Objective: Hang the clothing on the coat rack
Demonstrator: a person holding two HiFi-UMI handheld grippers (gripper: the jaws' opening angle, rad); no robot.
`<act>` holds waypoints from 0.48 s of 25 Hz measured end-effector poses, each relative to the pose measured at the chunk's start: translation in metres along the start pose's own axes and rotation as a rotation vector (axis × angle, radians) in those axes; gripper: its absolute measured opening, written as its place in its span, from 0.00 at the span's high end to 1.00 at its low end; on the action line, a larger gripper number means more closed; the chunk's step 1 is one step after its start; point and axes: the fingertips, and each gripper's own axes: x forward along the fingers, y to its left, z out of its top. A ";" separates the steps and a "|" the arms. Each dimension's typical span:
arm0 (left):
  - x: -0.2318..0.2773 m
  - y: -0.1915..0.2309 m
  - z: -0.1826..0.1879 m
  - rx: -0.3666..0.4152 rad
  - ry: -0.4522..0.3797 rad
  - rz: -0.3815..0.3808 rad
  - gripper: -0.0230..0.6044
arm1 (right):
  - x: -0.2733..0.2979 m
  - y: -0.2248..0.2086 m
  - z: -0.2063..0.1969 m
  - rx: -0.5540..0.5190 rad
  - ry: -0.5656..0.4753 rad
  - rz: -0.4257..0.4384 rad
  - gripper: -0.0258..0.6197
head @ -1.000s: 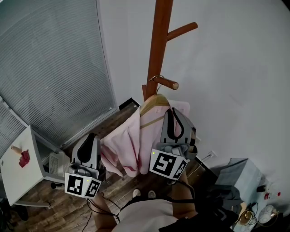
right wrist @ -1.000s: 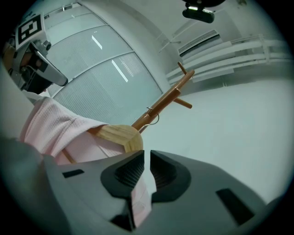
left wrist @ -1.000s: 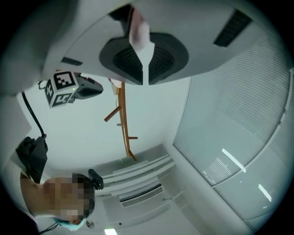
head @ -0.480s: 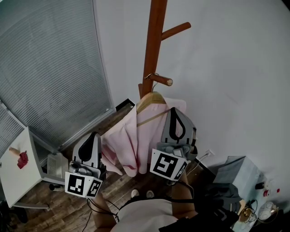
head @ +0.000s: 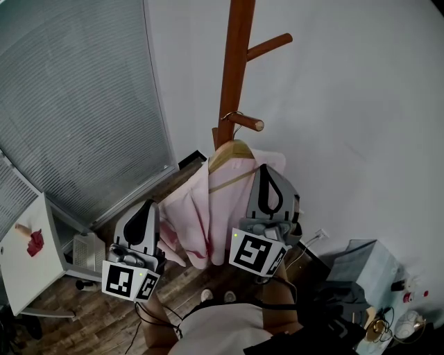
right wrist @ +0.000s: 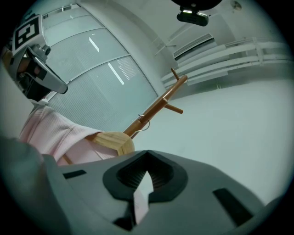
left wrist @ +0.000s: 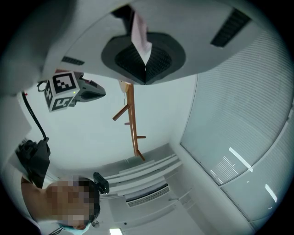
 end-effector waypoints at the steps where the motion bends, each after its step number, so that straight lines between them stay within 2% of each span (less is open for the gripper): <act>1: 0.001 0.000 0.000 0.000 0.001 0.000 0.94 | 0.000 0.000 0.000 0.002 -0.002 0.000 0.93; 12: 0.011 -0.006 0.000 0.014 0.006 -0.032 0.94 | 0.006 -0.006 -0.001 -0.001 -0.006 -0.014 0.93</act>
